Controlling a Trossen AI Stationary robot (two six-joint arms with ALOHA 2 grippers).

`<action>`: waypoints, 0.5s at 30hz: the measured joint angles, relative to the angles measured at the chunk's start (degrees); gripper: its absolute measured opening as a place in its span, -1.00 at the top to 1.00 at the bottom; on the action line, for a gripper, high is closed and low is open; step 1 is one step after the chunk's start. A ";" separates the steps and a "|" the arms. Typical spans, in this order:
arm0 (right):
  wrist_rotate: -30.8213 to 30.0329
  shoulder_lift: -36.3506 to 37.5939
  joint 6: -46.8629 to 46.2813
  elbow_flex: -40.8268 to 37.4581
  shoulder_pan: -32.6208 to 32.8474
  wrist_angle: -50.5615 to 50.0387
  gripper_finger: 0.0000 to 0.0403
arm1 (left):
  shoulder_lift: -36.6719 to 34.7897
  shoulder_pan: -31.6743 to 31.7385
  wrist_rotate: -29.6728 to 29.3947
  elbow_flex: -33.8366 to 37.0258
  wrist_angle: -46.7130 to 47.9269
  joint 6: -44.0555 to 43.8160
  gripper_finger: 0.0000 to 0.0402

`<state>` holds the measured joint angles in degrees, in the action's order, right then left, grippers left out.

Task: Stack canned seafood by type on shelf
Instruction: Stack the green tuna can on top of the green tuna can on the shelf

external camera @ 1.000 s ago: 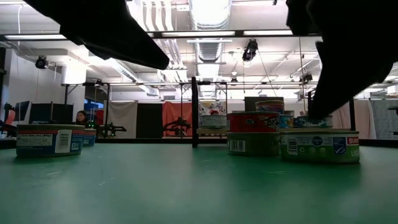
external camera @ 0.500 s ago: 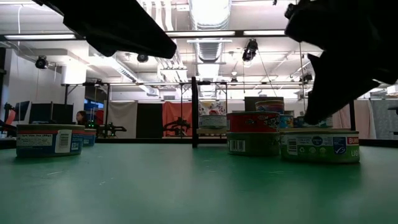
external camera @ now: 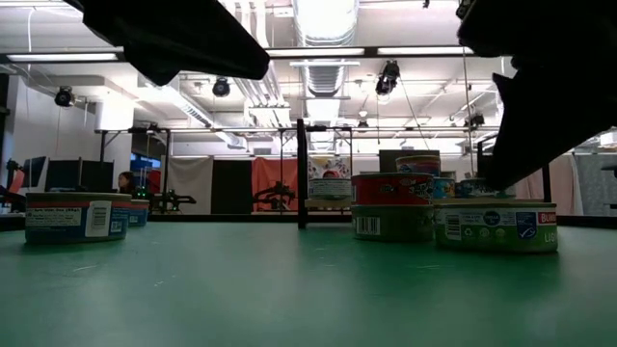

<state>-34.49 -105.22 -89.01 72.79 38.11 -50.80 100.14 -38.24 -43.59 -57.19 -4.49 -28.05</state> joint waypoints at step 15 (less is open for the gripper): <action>0.14 -2.06 9.30 -0.67 -0.25 5.24 0.94 | 0.00 0.02 0.00 0.00 -0.52 -0.05 0.82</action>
<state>-34.35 -107.28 -79.70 72.12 37.86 -45.56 100.14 -38.22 -43.59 -57.19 -5.01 -28.10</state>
